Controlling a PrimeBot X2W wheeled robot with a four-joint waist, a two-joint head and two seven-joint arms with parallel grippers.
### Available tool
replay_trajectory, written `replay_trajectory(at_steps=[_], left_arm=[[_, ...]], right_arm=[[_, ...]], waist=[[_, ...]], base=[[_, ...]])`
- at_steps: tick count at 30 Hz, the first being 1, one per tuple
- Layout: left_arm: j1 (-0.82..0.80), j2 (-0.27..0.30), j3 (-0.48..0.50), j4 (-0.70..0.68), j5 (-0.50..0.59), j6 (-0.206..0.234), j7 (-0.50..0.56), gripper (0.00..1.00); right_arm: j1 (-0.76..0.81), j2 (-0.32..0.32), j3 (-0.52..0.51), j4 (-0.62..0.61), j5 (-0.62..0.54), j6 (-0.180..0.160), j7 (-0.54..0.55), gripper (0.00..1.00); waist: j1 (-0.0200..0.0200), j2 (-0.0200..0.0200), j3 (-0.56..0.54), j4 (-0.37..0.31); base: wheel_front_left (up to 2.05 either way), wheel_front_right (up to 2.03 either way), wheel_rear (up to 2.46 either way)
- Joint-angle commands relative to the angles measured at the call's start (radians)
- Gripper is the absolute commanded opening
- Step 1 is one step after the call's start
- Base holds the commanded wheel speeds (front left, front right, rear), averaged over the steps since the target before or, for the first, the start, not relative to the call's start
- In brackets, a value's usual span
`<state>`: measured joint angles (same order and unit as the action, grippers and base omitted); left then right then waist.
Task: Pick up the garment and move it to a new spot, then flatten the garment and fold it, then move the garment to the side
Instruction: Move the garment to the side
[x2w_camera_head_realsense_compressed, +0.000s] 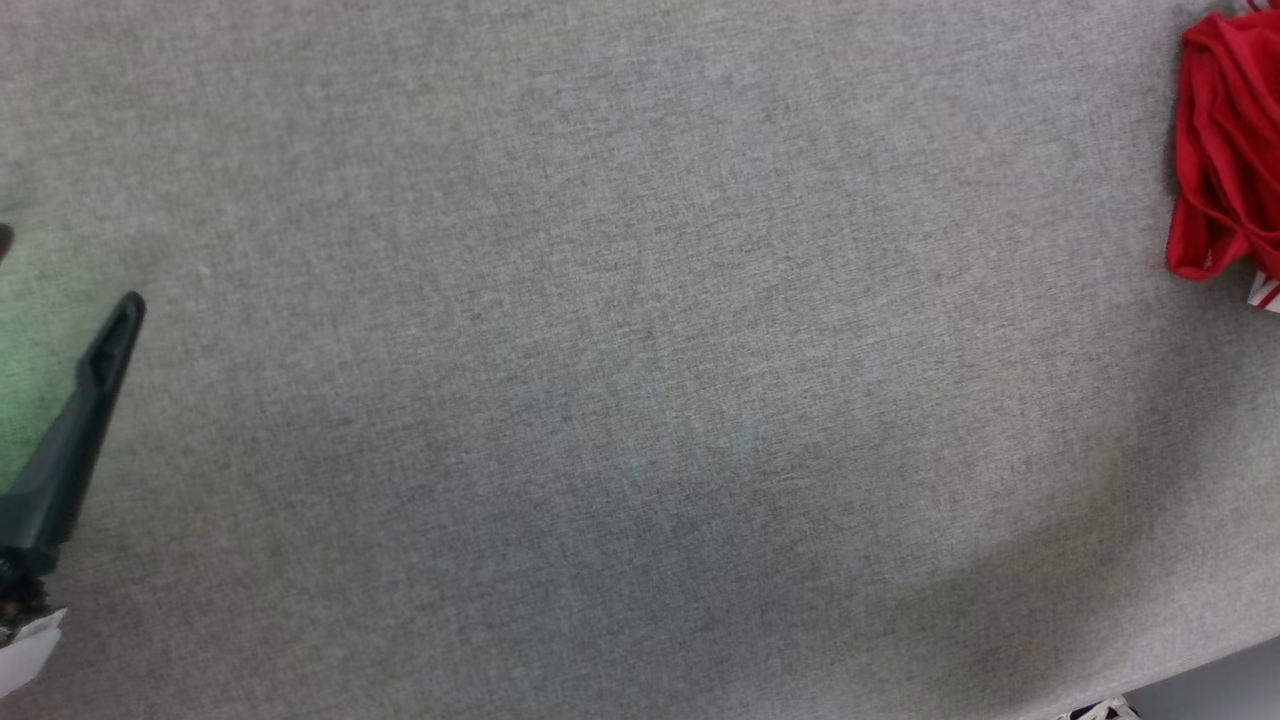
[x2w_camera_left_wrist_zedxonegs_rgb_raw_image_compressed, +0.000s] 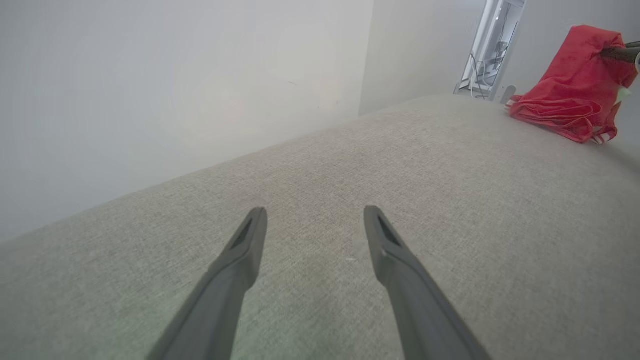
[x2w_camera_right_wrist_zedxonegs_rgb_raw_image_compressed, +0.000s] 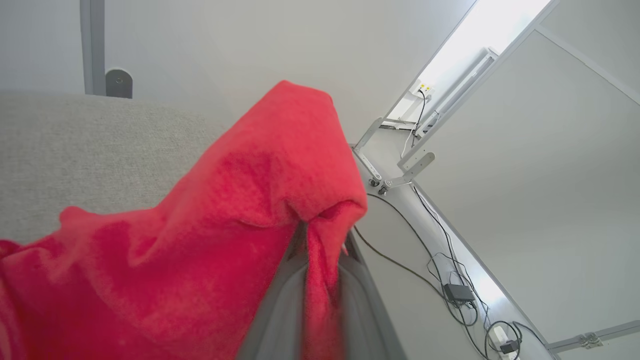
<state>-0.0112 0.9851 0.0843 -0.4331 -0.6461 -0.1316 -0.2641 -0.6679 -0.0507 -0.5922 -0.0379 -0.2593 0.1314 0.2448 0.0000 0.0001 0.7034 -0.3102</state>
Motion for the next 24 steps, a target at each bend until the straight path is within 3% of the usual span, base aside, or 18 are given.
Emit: replay_trajectory(at_steps=[1, 4, 7, 8, 10, 11, 12, 24], left_arm=[[0.006, 0.001, 0.006, -0.002, -0.006, 0.002, 0.001, 1.0], [0.01, -0.003, 0.012, -0.002, -0.007, 0.002, 0.001, 1.0], [0.014, -0.002, 0.018, -0.003, -0.006, 0.002, 0.001, 1.0], [0.014, -0.002, 0.02, -0.004, -0.007, 0.002, 0.001, 1.0], [0.011, -0.002, 0.019, -0.005, -0.009, 0.002, 0.001, 1.0], [0.008, -0.003, 0.018, -0.005, -0.01, 0.002, 0.001, 1.0], [0.006, -0.004, 0.018, -0.005, -0.012, 0.002, 0.001, 1.0], [-0.04, -0.057, -0.014, 0.02, -0.024, 0.002, 0.001, 1.0]], right_arm=[[-0.006, 0.0, -0.007, 0.005, -0.016, -0.002, -0.002, 0.0], [-0.006, 0.001, 0.001, 0.025, -0.048, -0.002, 0.025, 0.03], [-0.016, 0.0, 0.013, 0.043, -0.048, -0.002, 0.018, 0.4], [-0.018, 0.0, 0.019, 0.048, -0.051, -0.002, 0.014, 0.48], [-0.022, 0.0, 0.027, 0.058, -0.06, -0.002, 0.011, 0.8], [-0.02, 0.001, 0.033, 0.062, -0.068, -0.002, 0.01, 0.86], [-0.016, 0.001, 0.04, 0.066, -0.082, -0.002, 0.014, 1.0], [-0.041, 0.0, -0.001, 0.069, -0.063, -0.002, -0.013, 1.0]], waist=[[0.0, -0.0001, 0.004, 0.003], [0.0, -0.0001, 0.009, 0.003], [0.0, -0.0001, 0.014, 0.002], [0.0, -0.0001, 0.015, 0.002], [0.0, -0.0001, 0.018, 0.004], [0.0, -0.0001, 0.019, 0.005], [0.0, -0.0001, 0.019, 0.006], [0.0, -0.0001, -0.029, 0.051]], base=[[0.0, 0.0, 0.0], [0.0, 0.0, 0.0], [0.0, 0.0, 0.0], [0.0, 0.0, 0.0], [0.0, 0.0, 0.0], [0.0, 0.0, 0.0], [0.0, 0.0, 0.0], [0.0, 0.0, 0.0]])
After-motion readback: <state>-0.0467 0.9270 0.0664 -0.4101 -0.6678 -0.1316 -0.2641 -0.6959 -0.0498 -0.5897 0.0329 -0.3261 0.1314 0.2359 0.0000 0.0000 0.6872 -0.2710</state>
